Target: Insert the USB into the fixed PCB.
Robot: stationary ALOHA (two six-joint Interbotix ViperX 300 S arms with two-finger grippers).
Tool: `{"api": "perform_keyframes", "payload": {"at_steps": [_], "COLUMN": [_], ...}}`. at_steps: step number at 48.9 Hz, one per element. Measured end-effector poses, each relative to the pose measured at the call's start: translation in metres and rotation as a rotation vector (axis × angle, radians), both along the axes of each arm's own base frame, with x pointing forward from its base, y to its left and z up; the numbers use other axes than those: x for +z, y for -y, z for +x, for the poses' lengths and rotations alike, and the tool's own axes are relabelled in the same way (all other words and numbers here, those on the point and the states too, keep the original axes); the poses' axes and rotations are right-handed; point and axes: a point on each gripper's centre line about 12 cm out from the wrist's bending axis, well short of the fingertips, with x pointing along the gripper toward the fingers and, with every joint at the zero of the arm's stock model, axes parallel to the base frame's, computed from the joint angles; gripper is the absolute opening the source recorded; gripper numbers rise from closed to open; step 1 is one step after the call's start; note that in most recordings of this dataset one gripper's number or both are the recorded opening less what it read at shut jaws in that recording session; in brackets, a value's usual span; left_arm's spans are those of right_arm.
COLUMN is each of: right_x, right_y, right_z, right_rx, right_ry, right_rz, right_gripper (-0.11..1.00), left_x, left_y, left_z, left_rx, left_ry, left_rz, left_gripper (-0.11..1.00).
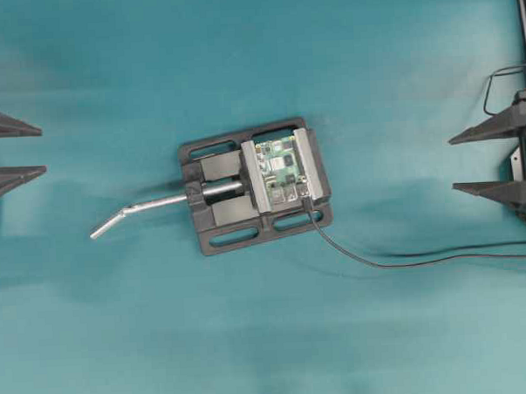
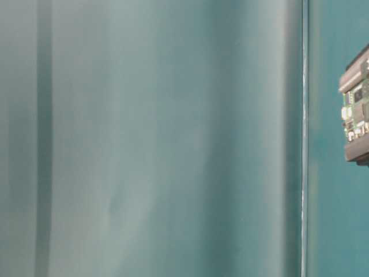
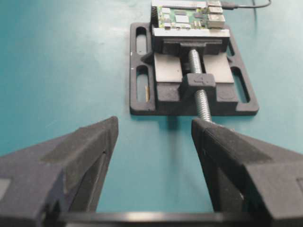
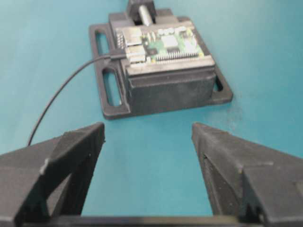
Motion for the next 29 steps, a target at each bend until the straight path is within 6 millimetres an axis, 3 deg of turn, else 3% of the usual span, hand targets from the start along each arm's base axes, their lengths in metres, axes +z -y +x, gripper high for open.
{"api": "perform_keyframes", "payload": {"at_steps": [29], "right_x": [-0.0084], "right_y": [0.0052], "right_z": [-0.0045], "right_rx": [-0.041], "right_ry": [0.027], "right_rz": [-0.018], "right_gripper": [0.79], "left_x": [0.0], "left_y": [0.0], "left_z": [0.0001], "left_rx": [0.0], "left_ry": [0.0], "left_rz": [0.0], "left_gripper": [0.68]}}
